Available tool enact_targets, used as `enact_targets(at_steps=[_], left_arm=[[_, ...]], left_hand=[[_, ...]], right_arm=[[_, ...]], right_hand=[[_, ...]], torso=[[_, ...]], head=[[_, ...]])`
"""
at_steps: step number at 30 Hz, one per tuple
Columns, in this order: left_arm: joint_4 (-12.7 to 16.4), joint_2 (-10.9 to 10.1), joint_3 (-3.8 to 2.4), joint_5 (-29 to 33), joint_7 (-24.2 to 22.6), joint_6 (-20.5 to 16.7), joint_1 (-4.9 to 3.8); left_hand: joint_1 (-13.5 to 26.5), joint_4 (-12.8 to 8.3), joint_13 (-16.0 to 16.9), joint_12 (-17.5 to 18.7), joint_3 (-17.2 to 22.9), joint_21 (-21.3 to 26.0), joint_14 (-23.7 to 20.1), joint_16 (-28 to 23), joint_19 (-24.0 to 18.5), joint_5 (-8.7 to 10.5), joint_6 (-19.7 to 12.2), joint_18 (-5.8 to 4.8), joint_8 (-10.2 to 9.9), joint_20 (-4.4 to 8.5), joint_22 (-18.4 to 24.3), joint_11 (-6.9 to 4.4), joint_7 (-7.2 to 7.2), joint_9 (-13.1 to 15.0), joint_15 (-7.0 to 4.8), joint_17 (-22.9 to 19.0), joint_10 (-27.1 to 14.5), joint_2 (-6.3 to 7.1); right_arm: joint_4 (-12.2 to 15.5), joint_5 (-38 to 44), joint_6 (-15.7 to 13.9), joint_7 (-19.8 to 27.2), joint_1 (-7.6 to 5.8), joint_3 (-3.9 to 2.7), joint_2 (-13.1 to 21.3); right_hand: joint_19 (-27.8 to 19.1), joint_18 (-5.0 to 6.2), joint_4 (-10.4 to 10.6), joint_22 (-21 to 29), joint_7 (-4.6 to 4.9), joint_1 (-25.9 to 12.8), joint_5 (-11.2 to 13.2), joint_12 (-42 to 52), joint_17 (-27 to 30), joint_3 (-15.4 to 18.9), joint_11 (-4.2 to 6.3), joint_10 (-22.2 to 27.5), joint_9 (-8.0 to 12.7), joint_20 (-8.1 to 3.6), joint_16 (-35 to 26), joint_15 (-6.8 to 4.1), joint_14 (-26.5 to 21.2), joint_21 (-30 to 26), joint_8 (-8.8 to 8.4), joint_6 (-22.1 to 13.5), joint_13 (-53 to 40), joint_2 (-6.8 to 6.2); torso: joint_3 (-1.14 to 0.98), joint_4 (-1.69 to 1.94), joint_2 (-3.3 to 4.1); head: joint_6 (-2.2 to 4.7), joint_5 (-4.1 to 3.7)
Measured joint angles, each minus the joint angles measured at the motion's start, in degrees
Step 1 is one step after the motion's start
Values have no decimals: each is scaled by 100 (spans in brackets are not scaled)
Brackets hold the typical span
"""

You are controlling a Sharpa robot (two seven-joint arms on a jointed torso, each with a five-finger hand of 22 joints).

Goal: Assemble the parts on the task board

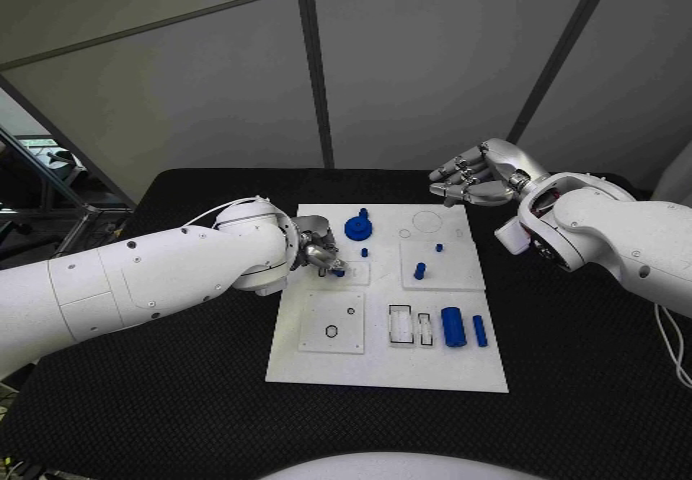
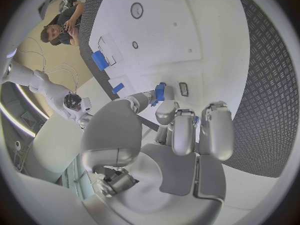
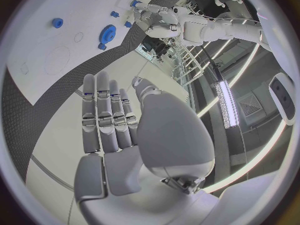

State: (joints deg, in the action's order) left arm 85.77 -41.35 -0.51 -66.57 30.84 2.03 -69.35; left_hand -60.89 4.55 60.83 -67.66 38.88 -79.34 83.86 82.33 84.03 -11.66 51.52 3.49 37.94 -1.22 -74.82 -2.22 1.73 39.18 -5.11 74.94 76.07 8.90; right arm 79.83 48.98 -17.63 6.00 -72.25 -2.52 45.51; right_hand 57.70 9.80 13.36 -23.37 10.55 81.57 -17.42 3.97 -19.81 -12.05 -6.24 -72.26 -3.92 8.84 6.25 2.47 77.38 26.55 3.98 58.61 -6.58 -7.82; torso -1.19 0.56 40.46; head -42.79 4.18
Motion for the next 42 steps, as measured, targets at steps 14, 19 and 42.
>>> enact_targets(at_steps=[14,19,42], left_arm=[[-38,26,-1,-7,2,15,-2],[-43,35,-1,-7,2,34,-4],[-76,78,3,-5,2,114,-2]], left_hand=[[306,123,140,-150,-71,-58,20,0,0,0,101,0,0,0,-13,-34,-21,-26,-20,0,86,-98],[367,155,204,-196,-103,-112,20,0,0,-1,122,0,0,0,-12,-33,-41,-25,-21,0,127,-84],[589,274,327,-304,-221,-189,20,0,0,-7,214,0,2,41,-11,-51,-51,-39,-21,0,211,-112]], right_arm=[[-7,0,8,-7,0,0,-7],[-8,0,11,-9,0,0,-7],[-15,0,20,-18,0,0,-7]], right_hand=[[0,0,0,8,0,0,-62,0,5,0,0,0,0,0,-27,0,0,-22,0,0,5,0],[0,0,0,16,0,0,-62,0,5,0,0,0,0,0,-27,0,0,-22,0,0,5,0],[18,0,15,20,0,0,-87,0,4,15,0,0,0,18,-26,20,20,-22,0,0,9,0]], torso=[[-1,0,0],[-1,0,1],[3,3,2]], head=[[-15,9],[-27,10],[-69,-4]])
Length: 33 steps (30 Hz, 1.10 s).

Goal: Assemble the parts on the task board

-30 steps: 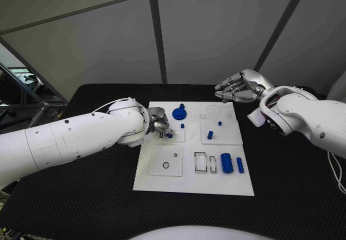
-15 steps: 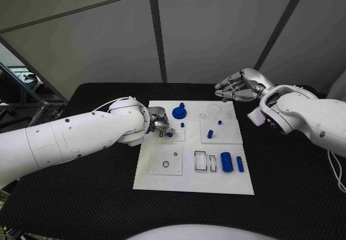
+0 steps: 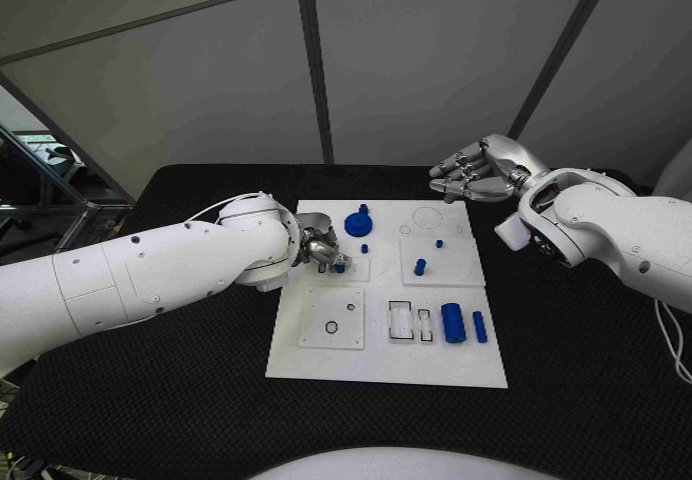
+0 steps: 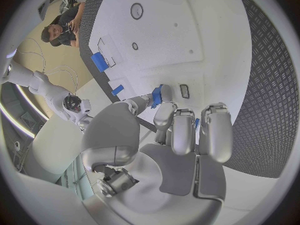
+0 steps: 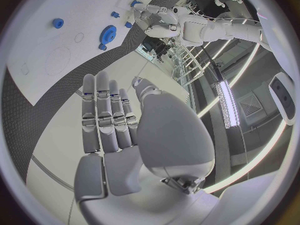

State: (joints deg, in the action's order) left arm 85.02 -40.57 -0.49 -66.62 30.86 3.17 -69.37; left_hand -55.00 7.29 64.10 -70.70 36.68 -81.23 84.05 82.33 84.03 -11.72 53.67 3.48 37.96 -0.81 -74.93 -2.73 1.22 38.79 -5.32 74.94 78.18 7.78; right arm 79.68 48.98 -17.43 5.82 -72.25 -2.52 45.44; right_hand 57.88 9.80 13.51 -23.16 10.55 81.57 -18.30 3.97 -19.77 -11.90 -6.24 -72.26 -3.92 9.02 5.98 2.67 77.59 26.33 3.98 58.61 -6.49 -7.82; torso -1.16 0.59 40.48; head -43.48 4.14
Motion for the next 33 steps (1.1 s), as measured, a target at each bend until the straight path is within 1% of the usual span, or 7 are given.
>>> enact_targets(at_steps=[8,13,16,20,22,26,33], left_arm=[[9,-2,0,0,0,23,0],[15,-5,0,1,0,37,1],[17,-9,0,1,0,49,1],[19,-14,1,3,0,67,1],[21,-17,2,4,0,75,1],[23,-30,4,5,0,89,3],[25,-47,7,5,0,101,7]], left_hand=[[37,27,29,-8,-27,-33,0,0,0,0,33,0,0,0,0,7,-7,-6,0,0,8,-37],[71,48,38,-29,-48,-33,0,0,0,0,41,0,0,0,0,7,0,-6,0,0,8,-25],[109,72,61,-32,-73,-55,0,0,0,0,61,-1,-1,0,0,-13,-20,-13,0,0,29,-46],[141,96,67,-54,-96,-55,0,0,0,0,63,0,-1,-1,1,-11,-19,-13,0,0,31,-20],[177,131,74,-54,-132,-55,0,0,0,0,82,0,-1,0,1,7,0,-21,0,0,49,-56],[231,203,82,-54,-204,-55,0,0,0,0,101,0,-1,-1,1,7,-20,-29,0,0,49,-63],[282,235,90,-54,-236,-77,0,0,0,0,101,0,-23,-1,1,-7,-20,-36,0,0,62,-116]], right_arm=[[-3,0,2,-2,0,0,-1],[-4,0,4,-3,0,0,-1],[-5,0,5,-3,0,0,-1],[-6,0,6,-3,0,0,-1],[-7,0,7,-3,0,0,-1],[-8,0,7,-4,0,0,-1],[-13,0,9,-4,0,0,-1]], right_hand=[[0,0,0,7,0,-22,-23,0,0,0,0,0,0,0,-20,0,0,-26,0,0,0,22],[0,-1,0,7,0,-22,-23,0,0,0,0,0,0,0,-20,0,0,-26,0,0,0,22],[0,0,0,7,0,-22,-23,0,0,0,0,0,0,0,-20,0,0,-25,0,0,-1,22],[0,0,0,7,0,-22,-23,0,0,0,0,0,0,0,-20,0,0,-25,0,0,-1,22],[0,0,0,7,0,-22,-23,0,0,0,0,0,0,0,-20,0,0,-25,0,0,-1,22],[0,0,0,11,0,-22,-34,0,0,0,0,0,0,0,-19,0,0,-25,0,0,-1,22],[0,0,14,16,0,-22,-50,0,-1,14,0,0,0,0,-19,0,0,-24,0,0,4,22]], torso=[[3,3,-1],[3,3,-1],[3,3,-1],[3,3,-2],[3,3,-3],[3,3,-4],[2,3,-4]], head=[[-9,-1],[-14,3],[-21,7],[-26,8],[-31,8],[-39,11],[-46,15]])
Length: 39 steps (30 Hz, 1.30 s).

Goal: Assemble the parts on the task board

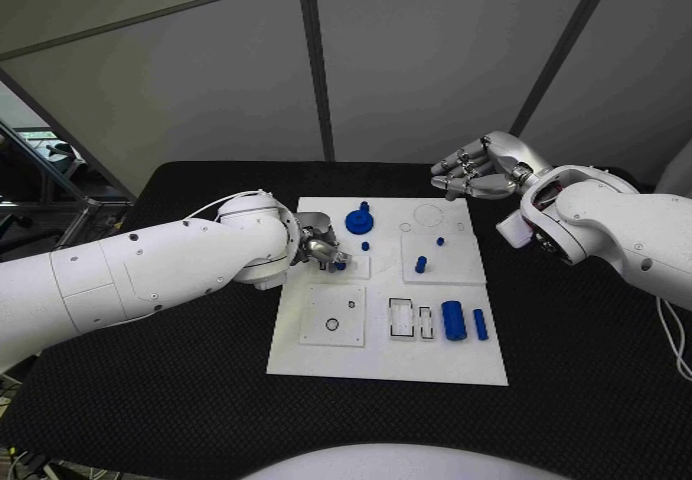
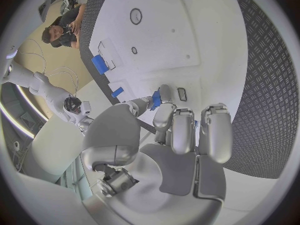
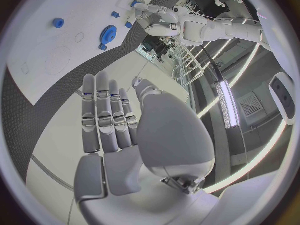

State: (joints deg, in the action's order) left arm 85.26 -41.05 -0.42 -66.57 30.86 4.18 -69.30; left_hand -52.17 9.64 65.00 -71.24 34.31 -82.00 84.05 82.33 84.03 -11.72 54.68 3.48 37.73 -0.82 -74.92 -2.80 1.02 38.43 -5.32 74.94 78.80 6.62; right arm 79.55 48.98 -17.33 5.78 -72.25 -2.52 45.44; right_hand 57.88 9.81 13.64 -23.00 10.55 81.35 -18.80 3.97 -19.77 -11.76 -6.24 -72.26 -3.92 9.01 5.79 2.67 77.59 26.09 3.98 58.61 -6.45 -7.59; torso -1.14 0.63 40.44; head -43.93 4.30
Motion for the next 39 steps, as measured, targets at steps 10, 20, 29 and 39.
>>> enact_targets(at_steps=[10,20,29,39], left_arm=[[3,-9,1,0,1,1,1],[0,10,0,0,3,-1,1],[-18,15,1,2,3,0,2],[-43,27,2,2,3,-3,2]], left_hand=[[23,0,10,-21,0,0,0,0,0,0,21,0,0,0,0,-6,-21,-6,0,0,6,-23],[44,31,22,-21,-32,0,-21,0,0,0,41,0,-7,0,0,-6,-1,-13,-21,0,6,-45],[256,198,41,-21,-441,0,-21,0,0,0,82,-6,-21,0,0,15,-1,-29,-21,0,26,30],[278,393,55,-21,-1058,0,-21,0,0,0,82,-6,-52,0,0,15,-1,-44,-21,0,25,52]], right_arm=[[-4,0,4,-1,0,0,0],[-8,0,9,-1,0,0,-4],[-8,0,13,-1,0,0,-2],[-9,0,20,-3,0,0,-3]], right_hand=[[0,0,-1,0,0,0,0,0,0,-1,0,0,0,0,0,0,0,1,0,0,0,0],[0,0,-1,-1,0,0,0,0,0,-1,0,0,0,0,0,0,0,1,0,0,-1,0],[0,0,-1,7,0,-24,0,0,0,-1,0,0,0,0,0,0,0,-22,0,0,-1,-24],[0,-1,8,9,0,-24,-23,0,0,8,0,0,0,0,-16,0,0,-22,0,0,0,-23]], torso=[[-1,-1,1],[-2,-3,3],[-3,-3,3],[-2,-4,3]], head=[[-7,7],[-14,10],[-15,2],[-13,2]])
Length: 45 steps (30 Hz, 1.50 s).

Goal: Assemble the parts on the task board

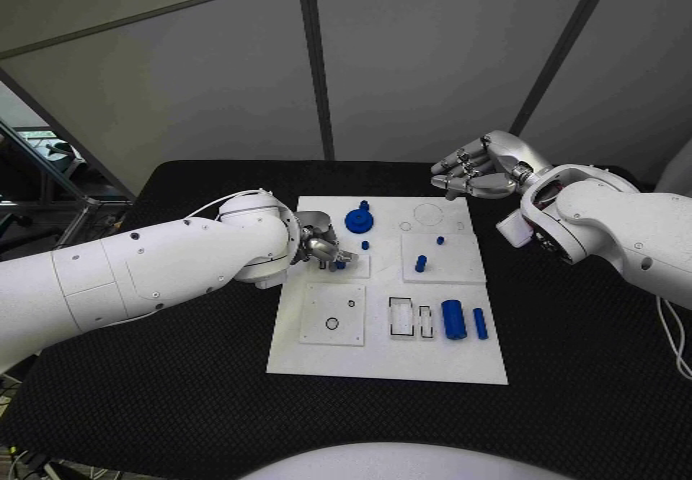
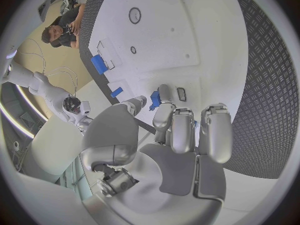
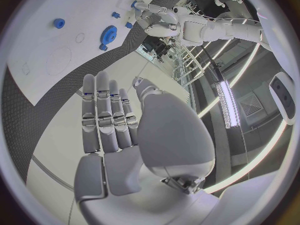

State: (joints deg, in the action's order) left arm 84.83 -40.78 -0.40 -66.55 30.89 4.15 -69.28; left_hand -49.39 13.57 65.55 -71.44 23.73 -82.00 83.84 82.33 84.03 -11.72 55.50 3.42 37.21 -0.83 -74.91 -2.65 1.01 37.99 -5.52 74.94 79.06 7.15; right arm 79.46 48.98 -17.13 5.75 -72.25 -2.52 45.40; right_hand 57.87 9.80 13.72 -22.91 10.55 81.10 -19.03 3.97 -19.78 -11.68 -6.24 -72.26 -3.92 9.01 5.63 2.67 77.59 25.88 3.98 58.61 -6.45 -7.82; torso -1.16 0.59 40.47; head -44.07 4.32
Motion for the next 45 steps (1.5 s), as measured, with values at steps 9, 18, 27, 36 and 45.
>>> enact_targets(at_steps=[9,18,27,36,45], left_arm=[[-15,-1,-1,0,0,-9,0],[32,-69,-24,0,1,-13,-1],[75,-106,-111,2,1,-23,-14],[74,-209,-342,32,1,-23,-33],[-225,-227,-467,114,1,176,-321]], left_hand=[[-83,106,-55,0,-359,45,0,0,0,0,0,0,-16,0,0,0,0,-3,0,0,0,-83],[-138,151,-109,29,-516,67,0,0,0,0,0,-1,-16,0,0,0,0,-1,0,0,0,-76],[-185,168,-155,83,-628,111,0,0,0,0,-23,0,-15,0,0,2,22,13,0,0,-43,-77],[-446,181,-376,255,-834,229,0,-23,0,0,-147,1,-22,0,0,34,64,20,0,0,-221,-105],[-1195,51,-1975,1644,-1086,951,13,-279,-226,0,-741,3,-651,-164,631,320,392,-387,222,0,-1359,-147]], right_arm=[[-2,0,5,0,0,0,1],[-3,0,9,-1,0,0,7],[-15,0,12,-1,0,0,1],[-19,0,14,-2,0,1,4],[-35,0,16,-2,0,1,5]], right_hand=[[0,0,6,2,0,-30,-7,0,0,6,0,0,0,0,-5,0,0,1,0,0,3,31],[0,0,6,2,0,-30,-7,0,0,6,0,0,0,0,-5,0,0,1,0,0,3,31],[0,0,6,8,0,-30,-7,0,0,6,0,0,0,0,-5,0,0,1,0,0,3,30],[0,0,6,8,0,-30,-7,0,0,6,0,0,0,0,-4,0,0,1,0,0,2,30],[0,0,20,7,0,-30,-7,0,0,20,0,0,0,0,-4,0,0,-20,0,0,2,30]], torso=[[1,-1,0],[2,-1,-1],[1,-1,-3],[-1,-1,-4],[1,0,-1]], head=[[2,-8],[3,-14],[12,-9],[31,-20],[73,-34]])
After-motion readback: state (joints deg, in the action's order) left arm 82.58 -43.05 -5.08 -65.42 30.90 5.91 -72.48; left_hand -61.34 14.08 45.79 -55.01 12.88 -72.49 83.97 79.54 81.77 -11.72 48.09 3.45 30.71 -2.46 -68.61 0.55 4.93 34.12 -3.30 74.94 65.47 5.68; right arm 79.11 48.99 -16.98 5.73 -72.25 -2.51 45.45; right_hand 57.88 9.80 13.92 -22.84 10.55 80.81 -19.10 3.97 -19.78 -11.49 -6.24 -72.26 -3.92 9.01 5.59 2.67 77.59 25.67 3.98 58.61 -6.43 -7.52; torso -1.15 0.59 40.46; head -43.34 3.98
